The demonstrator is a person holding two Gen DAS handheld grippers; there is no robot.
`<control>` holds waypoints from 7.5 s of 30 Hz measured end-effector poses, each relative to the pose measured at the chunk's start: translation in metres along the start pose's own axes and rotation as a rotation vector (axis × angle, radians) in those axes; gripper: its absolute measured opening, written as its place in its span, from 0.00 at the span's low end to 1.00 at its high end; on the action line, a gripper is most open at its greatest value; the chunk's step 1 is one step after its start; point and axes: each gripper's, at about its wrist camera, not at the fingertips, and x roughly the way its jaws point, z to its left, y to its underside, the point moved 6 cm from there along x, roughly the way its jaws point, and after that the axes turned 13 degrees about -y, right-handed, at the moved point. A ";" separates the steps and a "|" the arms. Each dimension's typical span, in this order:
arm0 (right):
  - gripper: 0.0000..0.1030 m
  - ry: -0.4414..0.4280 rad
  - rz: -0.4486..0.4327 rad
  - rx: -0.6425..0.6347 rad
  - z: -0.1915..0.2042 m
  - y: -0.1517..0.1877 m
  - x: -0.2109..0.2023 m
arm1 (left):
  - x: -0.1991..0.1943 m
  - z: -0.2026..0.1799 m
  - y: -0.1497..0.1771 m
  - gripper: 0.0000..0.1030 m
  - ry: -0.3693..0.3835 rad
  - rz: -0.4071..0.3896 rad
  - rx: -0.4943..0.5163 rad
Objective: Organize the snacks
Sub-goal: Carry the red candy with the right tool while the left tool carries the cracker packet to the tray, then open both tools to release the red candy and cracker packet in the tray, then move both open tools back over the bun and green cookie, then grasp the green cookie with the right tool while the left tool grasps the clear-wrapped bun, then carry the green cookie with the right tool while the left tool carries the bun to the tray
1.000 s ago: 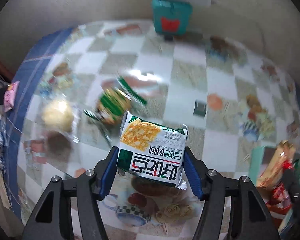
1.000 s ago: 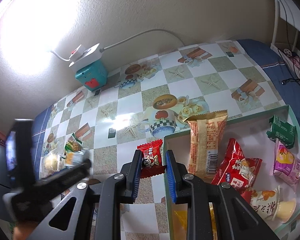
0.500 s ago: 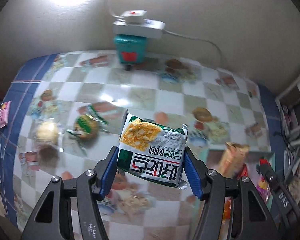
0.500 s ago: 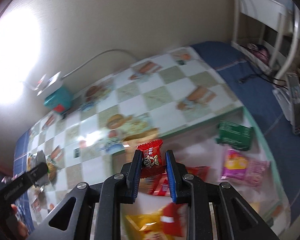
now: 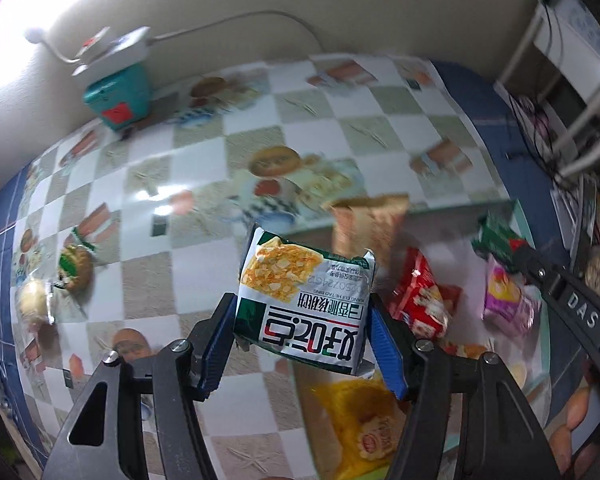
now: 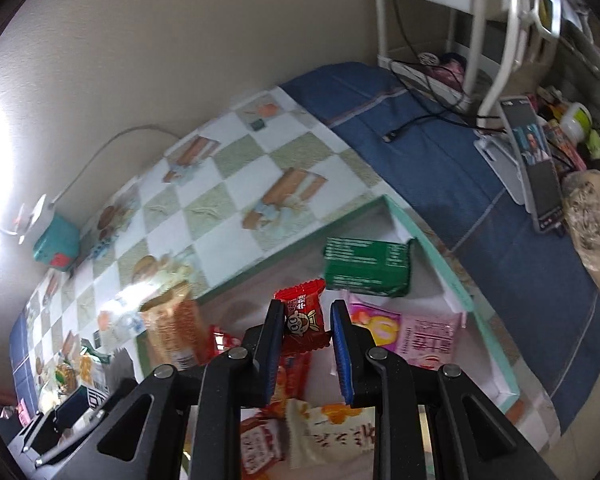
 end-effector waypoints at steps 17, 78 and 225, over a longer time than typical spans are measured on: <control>0.55 0.030 0.142 0.069 -0.020 0.021 0.029 | 0.022 -0.026 0.017 0.68 0.091 0.140 0.050; 1.00 -0.213 0.183 -0.441 0.231 0.127 0.065 | 0.062 0.355 0.101 0.92 -0.213 0.172 -0.894; 0.63 -0.102 0.033 -0.022 -0.055 0.069 -0.039 | -0.053 -0.068 0.105 0.63 -0.008 -0.090 -0.061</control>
